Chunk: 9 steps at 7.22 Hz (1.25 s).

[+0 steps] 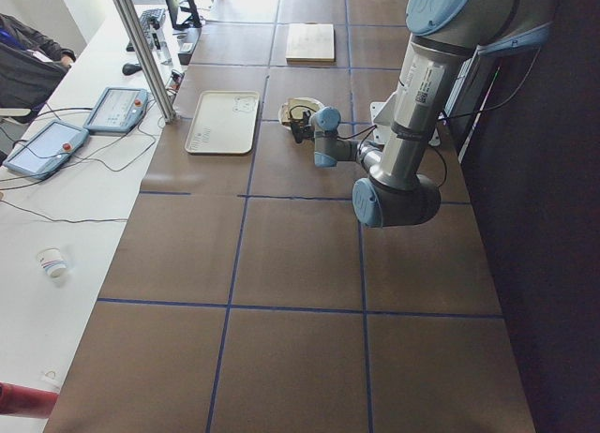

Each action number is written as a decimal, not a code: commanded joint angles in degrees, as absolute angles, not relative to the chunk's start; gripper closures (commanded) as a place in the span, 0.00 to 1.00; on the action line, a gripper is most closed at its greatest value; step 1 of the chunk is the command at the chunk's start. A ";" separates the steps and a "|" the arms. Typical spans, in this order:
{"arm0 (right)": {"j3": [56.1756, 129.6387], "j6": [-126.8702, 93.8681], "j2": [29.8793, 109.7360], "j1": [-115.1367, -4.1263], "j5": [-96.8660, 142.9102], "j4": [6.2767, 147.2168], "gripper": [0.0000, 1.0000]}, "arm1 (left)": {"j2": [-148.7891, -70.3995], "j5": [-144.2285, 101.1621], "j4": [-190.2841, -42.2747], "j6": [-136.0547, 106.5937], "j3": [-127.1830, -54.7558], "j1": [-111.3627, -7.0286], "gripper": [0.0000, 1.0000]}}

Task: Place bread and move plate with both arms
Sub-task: 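Lift the plate with the left gripper and carry it onto the tray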

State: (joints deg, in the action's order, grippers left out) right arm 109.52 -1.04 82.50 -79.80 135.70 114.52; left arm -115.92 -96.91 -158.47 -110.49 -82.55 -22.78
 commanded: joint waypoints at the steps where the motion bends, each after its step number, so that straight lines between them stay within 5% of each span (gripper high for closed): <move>1: 109.51 -0.88 82.53 -79.80 135.62 114.52 0.00 | -115.84 -97.21 -158.82 -110.57 -85.50 -23.11 0.97; 6: 109.60 -0.53 83.58 -80.77 135.26 114.43 0.00 | -117.15 -96.60 -159.08 -118.01 -87.81 -27.06 0.98; 9: 110.04 -0.35 87.78 -82.70 135.35 109.12 0.00 | -124.77 -86.08 -158.56 -124.01 -77.31 -31.02 0.98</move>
